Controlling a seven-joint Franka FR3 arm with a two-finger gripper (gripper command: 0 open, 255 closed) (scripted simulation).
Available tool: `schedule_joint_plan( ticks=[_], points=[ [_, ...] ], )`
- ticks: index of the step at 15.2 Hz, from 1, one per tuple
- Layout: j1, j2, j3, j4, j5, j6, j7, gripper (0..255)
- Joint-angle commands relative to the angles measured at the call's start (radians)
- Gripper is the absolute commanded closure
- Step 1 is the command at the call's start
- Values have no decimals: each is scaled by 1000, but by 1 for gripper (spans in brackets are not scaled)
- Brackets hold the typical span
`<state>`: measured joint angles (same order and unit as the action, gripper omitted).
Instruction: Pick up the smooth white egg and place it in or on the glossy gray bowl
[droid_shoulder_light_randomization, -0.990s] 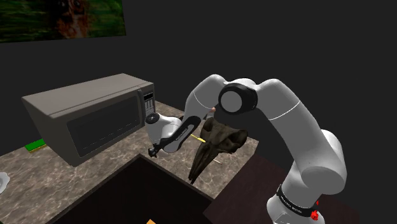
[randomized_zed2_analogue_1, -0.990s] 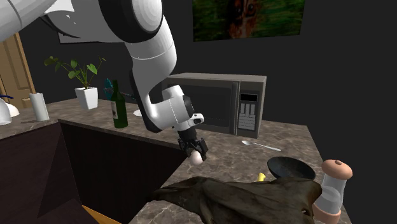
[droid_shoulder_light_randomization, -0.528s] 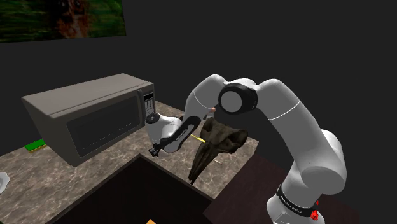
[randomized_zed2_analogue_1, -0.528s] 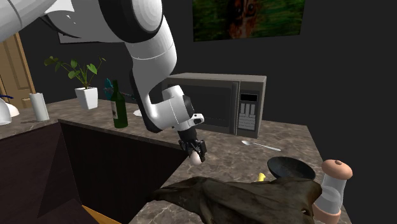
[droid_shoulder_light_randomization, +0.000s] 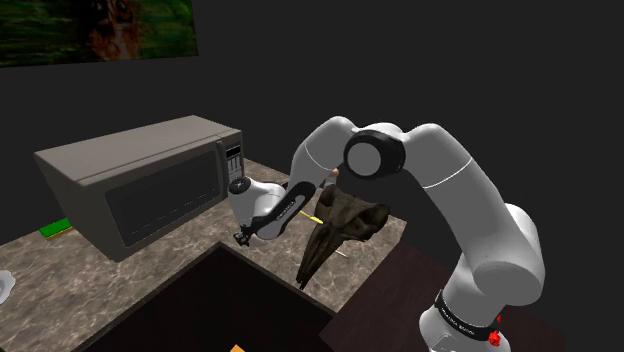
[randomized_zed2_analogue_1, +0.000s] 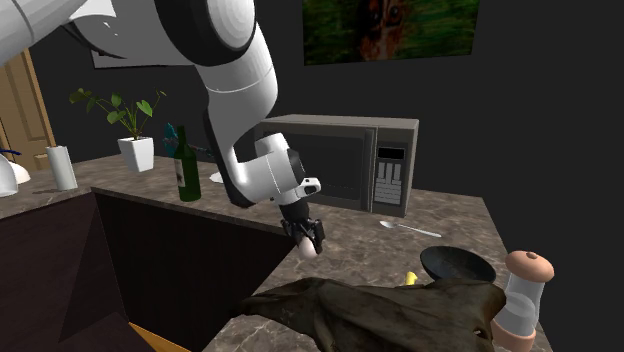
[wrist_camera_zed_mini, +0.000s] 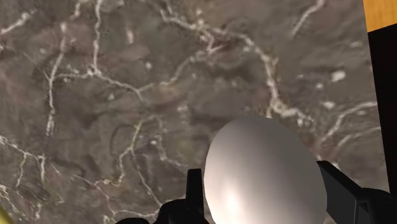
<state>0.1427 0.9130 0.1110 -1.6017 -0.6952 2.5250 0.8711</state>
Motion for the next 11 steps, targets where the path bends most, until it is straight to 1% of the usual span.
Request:
schedule_joint_plan(
  ticks=[1,11],
  points=[
    [-3,-19,5,-12,4,-7,-5,255],
    [-25,-131,37,-63,36,-66,-45,255]
  ],
)
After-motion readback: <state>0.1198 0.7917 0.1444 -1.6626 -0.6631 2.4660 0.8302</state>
